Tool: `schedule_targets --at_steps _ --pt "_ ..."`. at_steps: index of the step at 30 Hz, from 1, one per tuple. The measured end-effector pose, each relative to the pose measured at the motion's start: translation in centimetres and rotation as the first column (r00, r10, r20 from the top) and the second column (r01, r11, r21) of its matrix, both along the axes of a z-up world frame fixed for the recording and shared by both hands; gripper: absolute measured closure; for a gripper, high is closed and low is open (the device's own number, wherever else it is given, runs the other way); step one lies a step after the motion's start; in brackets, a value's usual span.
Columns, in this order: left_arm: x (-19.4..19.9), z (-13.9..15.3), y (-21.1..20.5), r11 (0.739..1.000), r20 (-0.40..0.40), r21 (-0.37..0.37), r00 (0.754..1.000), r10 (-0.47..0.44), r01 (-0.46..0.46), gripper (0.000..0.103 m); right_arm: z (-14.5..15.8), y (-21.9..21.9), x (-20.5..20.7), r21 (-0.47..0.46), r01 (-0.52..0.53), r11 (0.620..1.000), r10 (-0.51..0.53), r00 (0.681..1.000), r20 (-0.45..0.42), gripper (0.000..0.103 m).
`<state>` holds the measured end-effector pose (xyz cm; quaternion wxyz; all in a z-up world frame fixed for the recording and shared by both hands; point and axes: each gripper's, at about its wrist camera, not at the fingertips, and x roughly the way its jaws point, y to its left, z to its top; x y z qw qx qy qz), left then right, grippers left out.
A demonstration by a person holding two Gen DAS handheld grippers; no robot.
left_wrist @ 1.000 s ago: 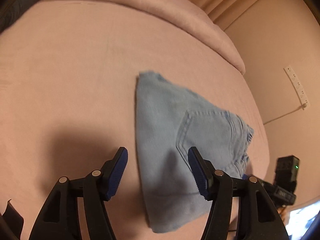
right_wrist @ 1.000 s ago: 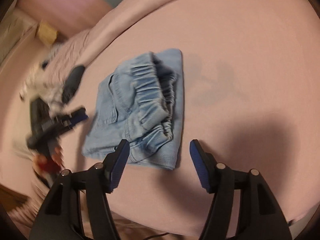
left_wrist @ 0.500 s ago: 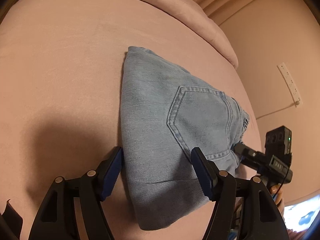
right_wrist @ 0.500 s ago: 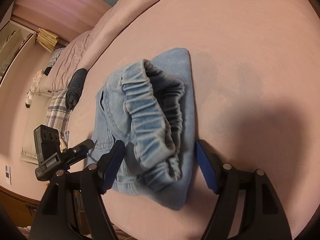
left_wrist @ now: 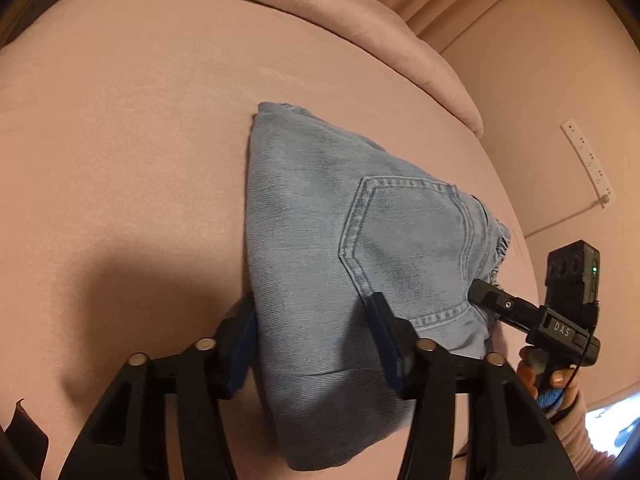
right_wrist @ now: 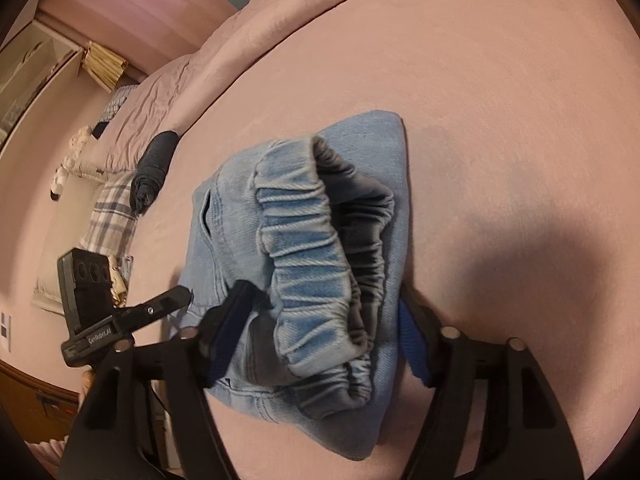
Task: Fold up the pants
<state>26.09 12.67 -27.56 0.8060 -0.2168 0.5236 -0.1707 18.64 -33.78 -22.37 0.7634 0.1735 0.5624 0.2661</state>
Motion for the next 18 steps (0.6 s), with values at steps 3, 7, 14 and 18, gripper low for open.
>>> schedule_targets --at_steps 3,7,14,18 --pt "-0.12 -0.14 0.24 1.0 -0.005 -0.015 1.0 0.01 -0.01 0.058 0.21 0.41 -0.28 -0.026 -0.009 1.0 0.009 1.0 0.021 0.047" --pt "-0.14 -0.1 0.35 1.0 -0.004 -0.005 1.0 0.01 -0.01 0.058 0.31 0.64 -0.28 -0.043 -0.006 0.999 0.007 1.0 0.023 0.049" --pt "0.01 -0.14 0.17 1.0 -0.009 -0.01 1.0 0.015 -0.015 0.058 0.3 0.76 -0.22 -0.046 0.007 0.999 -0.006 1.0 0.013 0.048" --pt "0.1 -0.11 0.05 1.0 -0.009 -0.007 1.0 0.015 -0.015 0.058 0.32 0.73 -0.15 -0.046 0.009 0.999 -0.009 1.0 0.012 0.048"
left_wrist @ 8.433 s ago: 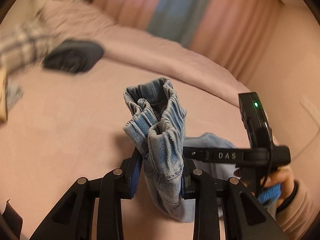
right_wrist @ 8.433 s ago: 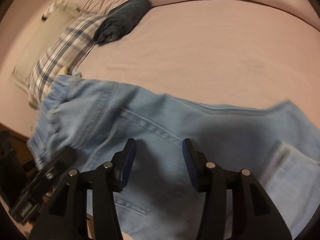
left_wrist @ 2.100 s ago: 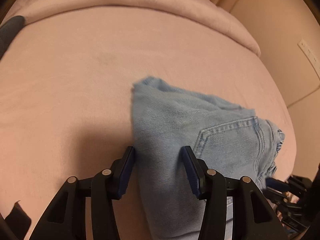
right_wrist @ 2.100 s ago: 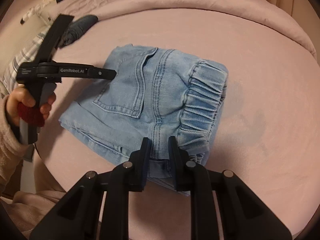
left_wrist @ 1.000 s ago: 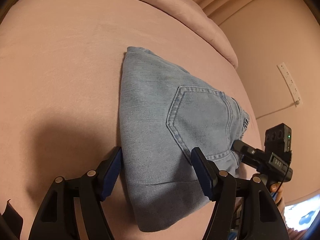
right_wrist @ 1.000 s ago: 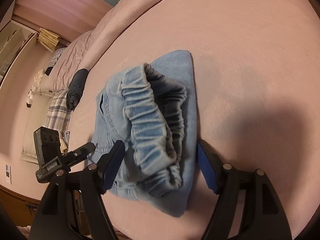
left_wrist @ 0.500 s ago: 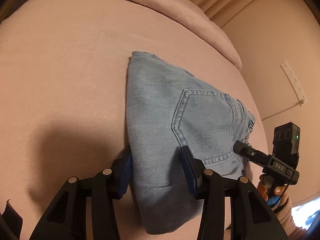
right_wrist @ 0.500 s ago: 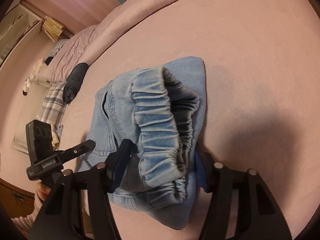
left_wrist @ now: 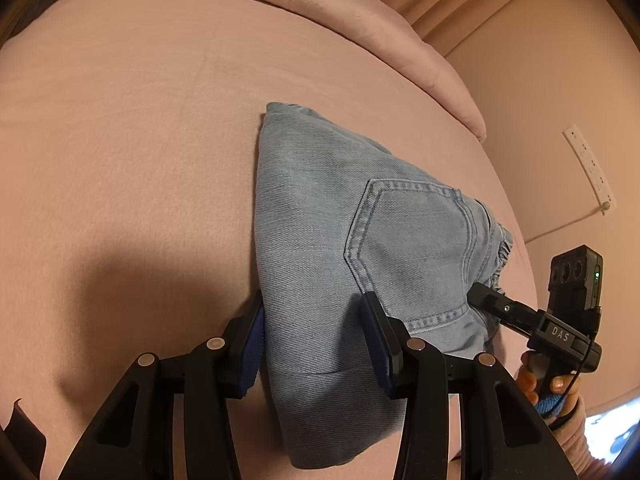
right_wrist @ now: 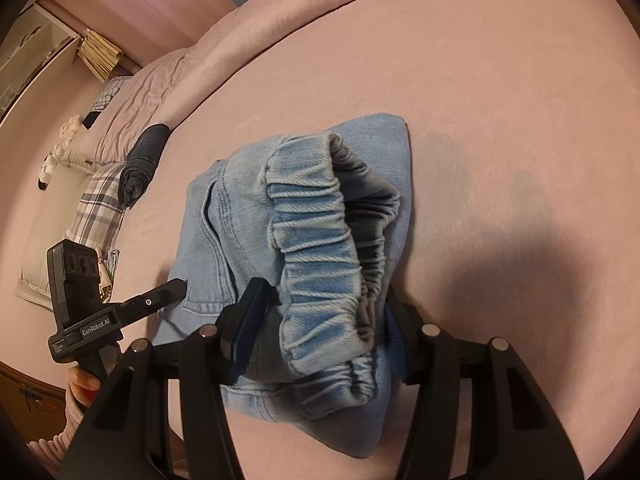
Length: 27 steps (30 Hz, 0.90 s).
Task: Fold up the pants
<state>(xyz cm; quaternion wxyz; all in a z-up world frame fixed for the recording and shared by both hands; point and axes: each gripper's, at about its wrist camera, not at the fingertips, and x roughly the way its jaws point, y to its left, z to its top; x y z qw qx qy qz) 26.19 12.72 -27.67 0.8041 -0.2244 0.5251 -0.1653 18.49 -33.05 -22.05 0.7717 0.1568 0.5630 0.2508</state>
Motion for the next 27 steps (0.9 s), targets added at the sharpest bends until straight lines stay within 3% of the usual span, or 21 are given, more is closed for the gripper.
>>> schedule_targets --at_steps 7,18,27 --pt "0.0 0.2 -0.6 0.999 0.006 0.044 1.0 -0.001 0.001 0.06 0.1 0.1 -0.1 -0.01 -0.001 1.0 0.001 1.0 0.011 0.048" --pt "0.2 1.1 -1.9 0.992 0.037 0.124 0.999 -0.009 0.005 0.08 1.2 1.0 -1.0 -0.08 0.006 0.997 0.002 0.996 0.093 0.059" --pt "-0.1 1.6 -2.3 0.991 0.059 0.134 0.998 -0.003 -0.005 0.085 2.1 1.3 -1.5 -0.096 0.012 0.995 0.001 0.99 0.139 0.066"
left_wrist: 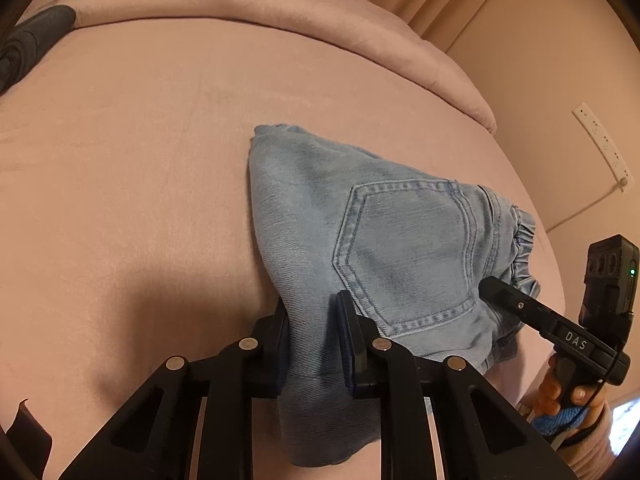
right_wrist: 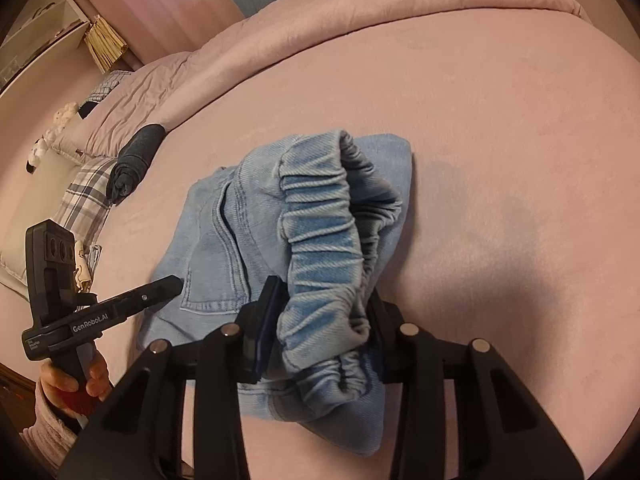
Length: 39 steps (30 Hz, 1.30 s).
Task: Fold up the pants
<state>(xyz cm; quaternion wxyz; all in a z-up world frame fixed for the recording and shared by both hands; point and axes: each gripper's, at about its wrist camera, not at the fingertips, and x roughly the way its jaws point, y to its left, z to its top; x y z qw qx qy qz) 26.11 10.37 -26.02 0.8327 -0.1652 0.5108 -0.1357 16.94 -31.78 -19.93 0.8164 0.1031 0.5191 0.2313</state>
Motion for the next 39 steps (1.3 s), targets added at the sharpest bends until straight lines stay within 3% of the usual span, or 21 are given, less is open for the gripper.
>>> schedule_targets --at_steps 16,39 --pt "-1.2 1.8 0.2 1.0 0.066 0.0 0.998 0.001 -0.001 0.087 2.7 0.5 -1.0 0.008 -0.041 0.999 0.04 0.993 0.112 0.072" --pt "-4.3 5.3 3.2 0.996 0.153 -0.001 0.985 0.085 -0.086 0.087 6.4 3.8 -1.2 0.017 -0.154 0.988 0.146 0.964 0.222 0.073"
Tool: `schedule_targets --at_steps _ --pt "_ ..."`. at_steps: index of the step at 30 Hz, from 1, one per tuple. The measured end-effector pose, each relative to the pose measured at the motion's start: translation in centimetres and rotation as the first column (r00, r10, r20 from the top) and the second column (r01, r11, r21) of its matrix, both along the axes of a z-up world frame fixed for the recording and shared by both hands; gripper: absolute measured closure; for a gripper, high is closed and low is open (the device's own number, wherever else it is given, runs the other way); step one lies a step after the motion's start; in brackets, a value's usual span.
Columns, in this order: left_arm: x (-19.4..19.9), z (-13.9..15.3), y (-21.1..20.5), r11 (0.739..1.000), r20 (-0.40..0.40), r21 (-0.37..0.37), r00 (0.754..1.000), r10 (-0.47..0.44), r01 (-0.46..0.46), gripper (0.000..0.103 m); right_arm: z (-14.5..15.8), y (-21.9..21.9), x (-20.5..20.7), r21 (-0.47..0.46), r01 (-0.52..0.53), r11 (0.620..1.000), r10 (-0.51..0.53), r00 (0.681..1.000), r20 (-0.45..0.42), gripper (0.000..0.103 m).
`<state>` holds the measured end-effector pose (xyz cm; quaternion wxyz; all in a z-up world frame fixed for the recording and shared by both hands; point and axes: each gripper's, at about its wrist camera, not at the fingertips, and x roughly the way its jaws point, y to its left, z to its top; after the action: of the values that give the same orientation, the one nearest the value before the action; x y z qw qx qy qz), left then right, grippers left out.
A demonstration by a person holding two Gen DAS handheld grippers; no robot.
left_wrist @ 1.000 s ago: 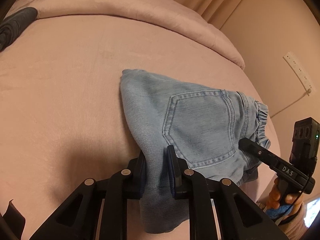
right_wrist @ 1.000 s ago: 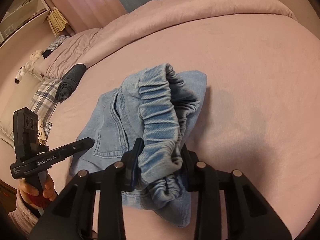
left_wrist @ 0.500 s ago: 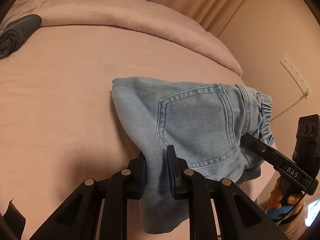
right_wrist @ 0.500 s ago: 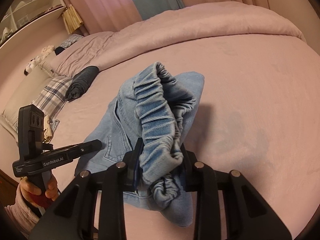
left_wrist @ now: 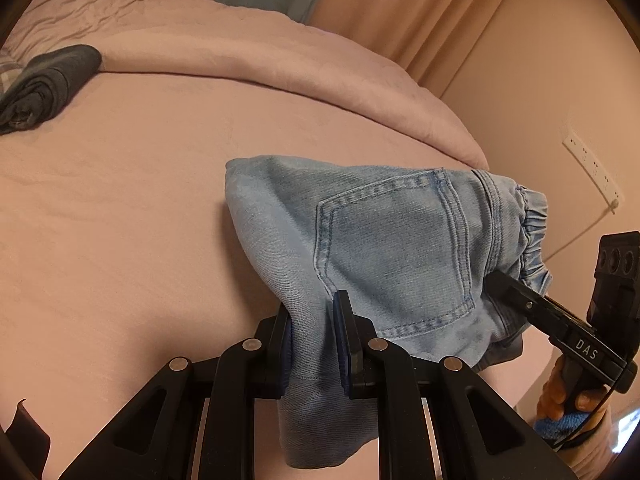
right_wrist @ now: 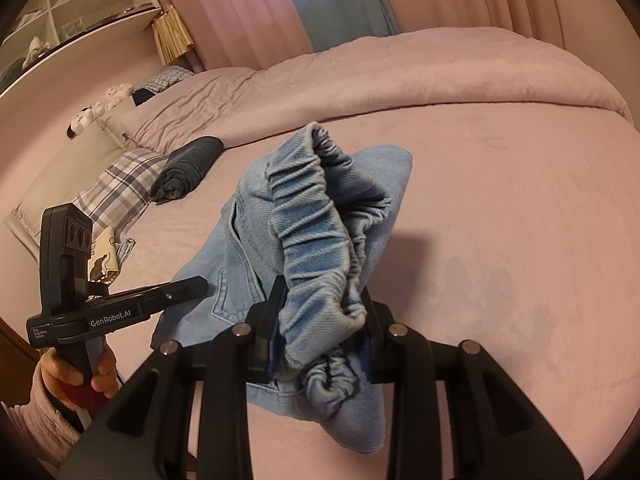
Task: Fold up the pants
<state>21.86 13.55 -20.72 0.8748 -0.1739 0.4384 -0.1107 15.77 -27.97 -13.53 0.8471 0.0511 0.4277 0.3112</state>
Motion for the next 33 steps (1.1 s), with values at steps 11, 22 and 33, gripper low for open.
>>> schedule_targets --at_steps 11,22,33 --pt "-0.3 1.5 2.1 0.999 0.03 0.008 0.999 0.033 -0.033 0.087 0.8 2.2 1.1 0.004 -0.037 0.999 0.037 0.999 0.023 0.073" --pt "0.2 2.3 3.4 0.999 0.045 0.019 0.998 0.05 -0.051 0.087 1.2 3.6 2.9 0.009 -0.06 0.998 0.059 0.997 0.045 0.073" --pt "0.4 3.1 3.3 0.997 0.057 0.039 0.997 0.058 -0.061 0.087 1.5 5.2 5.0 0.007 -0.068 0.998 0.067 0.996 0.062 0.073"
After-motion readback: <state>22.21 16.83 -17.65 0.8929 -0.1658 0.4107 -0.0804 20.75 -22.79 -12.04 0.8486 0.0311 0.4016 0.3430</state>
